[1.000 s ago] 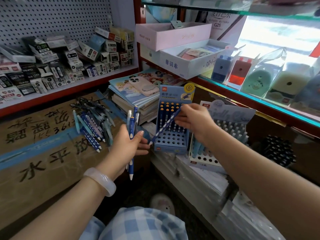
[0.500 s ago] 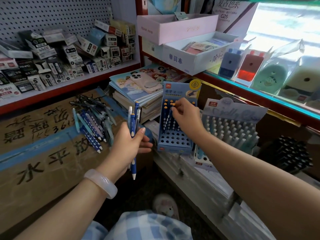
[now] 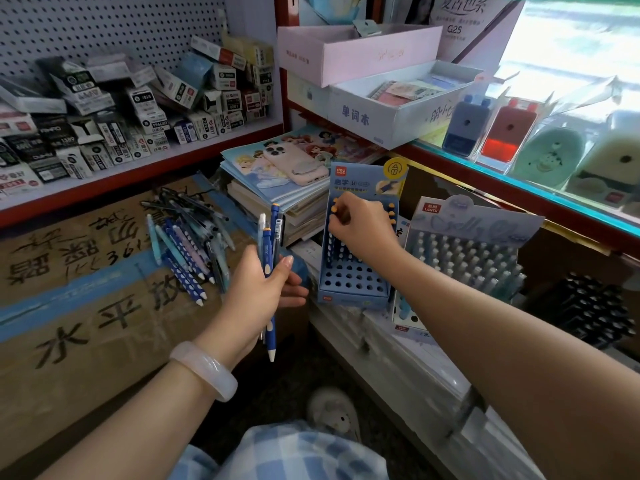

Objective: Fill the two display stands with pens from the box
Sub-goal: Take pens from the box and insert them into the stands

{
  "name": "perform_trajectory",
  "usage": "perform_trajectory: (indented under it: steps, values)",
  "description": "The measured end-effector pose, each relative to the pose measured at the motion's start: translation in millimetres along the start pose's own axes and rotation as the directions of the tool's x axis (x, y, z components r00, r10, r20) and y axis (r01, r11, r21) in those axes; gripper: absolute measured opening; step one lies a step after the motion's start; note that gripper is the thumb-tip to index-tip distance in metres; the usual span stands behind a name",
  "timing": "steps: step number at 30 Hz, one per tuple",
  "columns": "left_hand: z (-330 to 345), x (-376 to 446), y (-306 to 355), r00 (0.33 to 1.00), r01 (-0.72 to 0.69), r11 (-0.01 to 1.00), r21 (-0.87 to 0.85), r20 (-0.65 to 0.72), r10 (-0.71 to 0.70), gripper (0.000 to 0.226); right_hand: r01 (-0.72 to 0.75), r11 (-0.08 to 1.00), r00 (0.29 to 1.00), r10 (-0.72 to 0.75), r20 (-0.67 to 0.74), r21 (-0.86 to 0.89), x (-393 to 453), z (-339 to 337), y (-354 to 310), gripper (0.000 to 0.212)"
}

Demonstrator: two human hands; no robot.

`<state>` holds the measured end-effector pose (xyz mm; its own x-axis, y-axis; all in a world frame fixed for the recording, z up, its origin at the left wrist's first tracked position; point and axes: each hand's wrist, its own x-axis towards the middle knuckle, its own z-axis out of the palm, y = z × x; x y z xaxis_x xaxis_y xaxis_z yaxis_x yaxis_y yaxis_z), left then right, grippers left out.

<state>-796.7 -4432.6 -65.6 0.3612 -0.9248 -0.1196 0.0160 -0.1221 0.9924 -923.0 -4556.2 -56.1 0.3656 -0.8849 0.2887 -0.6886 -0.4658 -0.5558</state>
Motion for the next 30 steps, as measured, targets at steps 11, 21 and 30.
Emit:
perform_trajectory:
  steps: [11, 21, 30]
  values:
    - [3, -2, -6, 1.000, 0.015, 1.000, -0.008, -0.004, -0.015, 0.007, -0.009, 0.991, 0.999, 0.013, 0.031, -0.135, -5, 10, 5, 0.005]
    - [-1, 1, -14, 0.999, 0.033, 0.999, -0.020, -0.013, -0.034, 0.005, 0.096, 0.987, 0.989, -0.109, -0.099, -0.126, -8, 17, 12, 0.035]
    - [1, -1, -12, 0.999, 0.040, 0.999, -0.018, -0.017, -0.041, 0.006, 0.117, 0.968, 0.993, -0.115, 0.019, -0.221, -13, 17, 16, 0.026]
